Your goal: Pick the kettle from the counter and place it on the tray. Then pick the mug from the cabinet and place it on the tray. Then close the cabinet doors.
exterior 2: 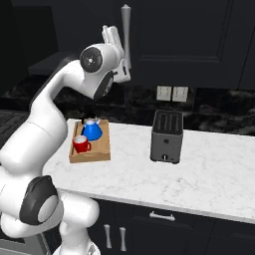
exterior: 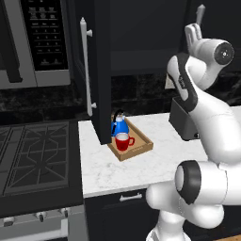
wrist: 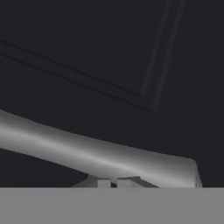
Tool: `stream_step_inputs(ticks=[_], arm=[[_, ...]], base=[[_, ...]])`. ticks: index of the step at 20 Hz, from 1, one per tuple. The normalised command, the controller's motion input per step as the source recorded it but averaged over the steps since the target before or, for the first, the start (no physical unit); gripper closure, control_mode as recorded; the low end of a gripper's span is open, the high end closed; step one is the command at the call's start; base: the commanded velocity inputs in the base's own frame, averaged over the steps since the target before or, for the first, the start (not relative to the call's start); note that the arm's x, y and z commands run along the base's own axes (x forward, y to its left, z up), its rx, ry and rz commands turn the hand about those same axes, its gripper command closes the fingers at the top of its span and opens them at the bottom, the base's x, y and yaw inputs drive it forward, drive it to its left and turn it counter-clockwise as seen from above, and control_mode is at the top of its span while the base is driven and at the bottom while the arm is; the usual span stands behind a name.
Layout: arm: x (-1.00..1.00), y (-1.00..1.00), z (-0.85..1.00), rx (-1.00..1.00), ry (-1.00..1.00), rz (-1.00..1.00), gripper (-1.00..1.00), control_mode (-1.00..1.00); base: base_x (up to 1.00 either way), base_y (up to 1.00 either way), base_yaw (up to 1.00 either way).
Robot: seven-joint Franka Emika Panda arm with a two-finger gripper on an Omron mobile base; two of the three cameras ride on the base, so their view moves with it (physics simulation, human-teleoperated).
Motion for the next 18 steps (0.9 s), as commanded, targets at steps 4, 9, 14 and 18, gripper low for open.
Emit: stream_step_inputs(ticks=[4,9,14,18], arm=[[0.58,0.0,-0.28,0.02,0.0,-0.06,1.0,-1.0],[0.69,0.0,-0.27,0.03,0.01,-0.07,1.0,-1.0],[0.84,0.0,-0.17,0.04,0.08,-0.03,1.0,-1.0],[0.74,0.01,-0.49,0.04,0.08,0.0,1.0,-1.0]], base=[[0.0,0.0,0.0],[0.0,0.0,0.0],[0.0,0.0,0.0],[0.0,0.0,0.0]])
